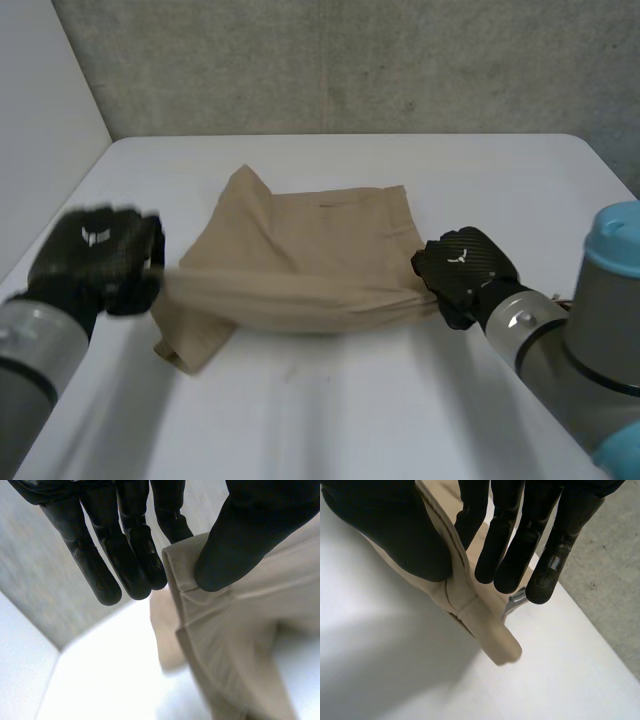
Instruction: Fold the shorts.
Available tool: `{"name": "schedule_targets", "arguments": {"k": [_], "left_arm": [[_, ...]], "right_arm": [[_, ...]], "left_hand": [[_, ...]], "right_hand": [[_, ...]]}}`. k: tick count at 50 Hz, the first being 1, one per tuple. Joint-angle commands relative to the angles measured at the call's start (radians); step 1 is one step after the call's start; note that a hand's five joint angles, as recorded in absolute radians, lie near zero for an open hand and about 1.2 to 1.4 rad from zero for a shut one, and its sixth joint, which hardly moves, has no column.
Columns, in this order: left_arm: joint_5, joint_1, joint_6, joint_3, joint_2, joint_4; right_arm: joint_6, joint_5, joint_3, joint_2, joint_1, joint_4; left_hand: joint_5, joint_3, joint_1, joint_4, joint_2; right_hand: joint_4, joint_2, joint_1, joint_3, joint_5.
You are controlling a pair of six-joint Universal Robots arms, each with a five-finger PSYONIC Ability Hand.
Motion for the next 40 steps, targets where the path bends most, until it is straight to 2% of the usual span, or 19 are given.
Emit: {"name": "schedule_targets", "arguments": {"k": [1,6,10,12,15,21,25,27,31,34,40], "left_arm": [[0.079,0.051,0.040,-0.098,0.034,-0.165],[0.125,0.080,0.043,-0.113,0.075,-0.294],[0.152,0.080,0.048,-0.100,0.124,-0.395],[0.162,0.080,0.053,-0.078,0.158,-0.444],[0.178,0.078,0.053,-0.051,0.195,-0.481],[0.193,0.081,0.054,-0.005,0.209,-0.480],[0.193,0.091,0.056,0.012,0.189,-0.431],[0.193,0.091,0.057,0.020,0.156,-0.359],[0.193,0.091,0.057,0.035,0.046,-0.218],[0.190,0.072,0.059,0.112,-0.130,-0.038],[0.172,0.009,0.057,0.355,-0.420,0.137]], "right_arm": [[-0.072,-0.012,0.002,-0.103,-0.011,0.163],[-0.104,-0.009,-0.001,-0.137,-0.015,0.315],[-0.239,-0.002,0.001,-0.231,-0.060,0.568],[-0.274,-0.010,0.004,-0.264,-0.075,0.622],[-0.313,-0.022,-0.005,-0.337,-0.089,0.667],[-0.320,-0.056,-0.027,-0.364,-0.110,0.665],[-0.328,-0.061,-0.036,-0.362,-0.164,0.668],[-0.330,-0.067,-0.047,-0.330,-0.186,0.656],[-0.311,-0.096,-0.119,-0.152,-0.186,0.584],[-0.290,-0.094,-0.175,-0.040,-0.181,0.517],[-0.222,-0.093,-0.336,0.122,-0.176,0.412]], "left_hand": [[0.261,0.204,0.267,0.188,0.198],[0.261,0.204,0.267,0.188,0.198],[0.261,0.204,0.267,0.188,0.198],[0.261,0.204,0.267,0.188,0.198],[0.261,0.204,0.267,0.188,0.198],[0.261,0.204,0.267,0.188,0.198],[0.261,0.204,0.267,0.188,0.198],[0.261,0.204,0.267,0.188,0.198],[0.261,0.204,0.267,0.188,0.198],[0.261,0.204,0.267,0.188,0.198],[0.261,0.204,0.267,0.188,0.198]], "right_hand": [[0.205,0.218,0.437,0.216,0.240],[0.205,0.218,0.437,0.216,0.240],[0.205,0.218,0.437,0.216,0.240],[0.205,0.218,0.437,0.216,0.240],[0.205,0.218,0.437,0.216,0.240],[0.205,0.218,0.437,0.216,0.240],[0.205,0.218,0.437,0.216,0.240],[0.205,0.218,0.437,0.216,0.240],[0.205,0.218,0.437,0.216,0.240],[0.205,0.218,0.437,0.216,0.240],[0.205,0.218,0.437,0.216,0.240]]}}
